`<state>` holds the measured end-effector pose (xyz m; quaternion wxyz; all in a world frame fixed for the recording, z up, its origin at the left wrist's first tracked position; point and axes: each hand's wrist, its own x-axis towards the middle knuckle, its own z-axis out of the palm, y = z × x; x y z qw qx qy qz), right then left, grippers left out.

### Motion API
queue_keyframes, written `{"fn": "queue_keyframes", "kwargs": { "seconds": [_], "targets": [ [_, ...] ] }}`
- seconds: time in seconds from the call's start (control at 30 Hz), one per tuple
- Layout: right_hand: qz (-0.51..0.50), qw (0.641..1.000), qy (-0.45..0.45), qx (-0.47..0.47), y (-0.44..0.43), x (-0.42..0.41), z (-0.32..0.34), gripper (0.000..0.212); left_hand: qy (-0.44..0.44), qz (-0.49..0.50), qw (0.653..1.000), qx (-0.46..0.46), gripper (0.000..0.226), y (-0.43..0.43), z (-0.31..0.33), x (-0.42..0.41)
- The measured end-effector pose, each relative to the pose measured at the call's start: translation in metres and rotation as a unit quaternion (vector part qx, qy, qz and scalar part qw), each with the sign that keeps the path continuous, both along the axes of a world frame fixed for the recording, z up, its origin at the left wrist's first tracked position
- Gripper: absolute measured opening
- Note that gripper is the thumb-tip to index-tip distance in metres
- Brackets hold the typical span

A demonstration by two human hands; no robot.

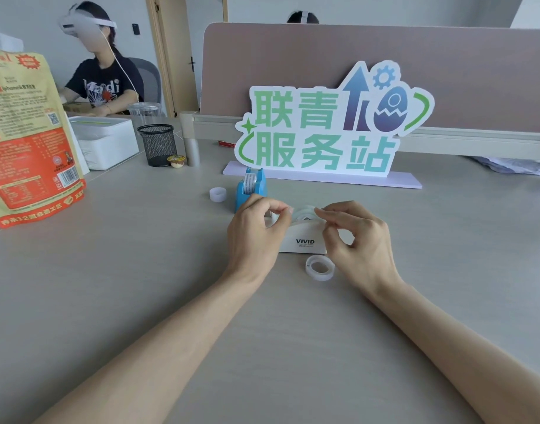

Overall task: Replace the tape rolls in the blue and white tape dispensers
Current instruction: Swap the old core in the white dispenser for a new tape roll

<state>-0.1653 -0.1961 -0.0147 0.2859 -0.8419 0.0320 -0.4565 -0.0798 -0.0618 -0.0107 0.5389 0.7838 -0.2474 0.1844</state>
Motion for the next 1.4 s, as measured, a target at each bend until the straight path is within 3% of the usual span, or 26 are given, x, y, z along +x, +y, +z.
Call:
{"fn": "queue_keyframes", "kwargs": {
  "seconds": [0.47,0.7,0.83,1.27,1.4],
  "targets": [
    [-0.017,0.996,0.002,-0.086,0.005,-0.002,-0.002,0.040,0.012,0.008,1.000,0.009,0.007,0.002,0.003,-0.004],
    [-0.017,0.999,-0.008,-0.035,0.003,0.003,-0.001,0.033,0.029,0.001,0.999,-0.027,0.007,0.000,0.004,-0.004],
    [-0.028,0.998,0.001,-0.050,0.004,0.002,-0.001,0.030,0.045,-0.004,0.998,-0.055,0.007,-0.002,0.004,-0.001],
    [-0.046,0.994,0.039,-0.091,-0.003,0.004,-0.003,0.029,0.224,0.036,0.953,-0.201,0.013,0.030,0.006,0.018],
    [-0.026,0.993,0.068,-0.093,-0.001,0.004,-0.002,0.036,0.236,0.034,0.961,-0.141,0.007,0.048,0.007,0.030]
  ]
}}
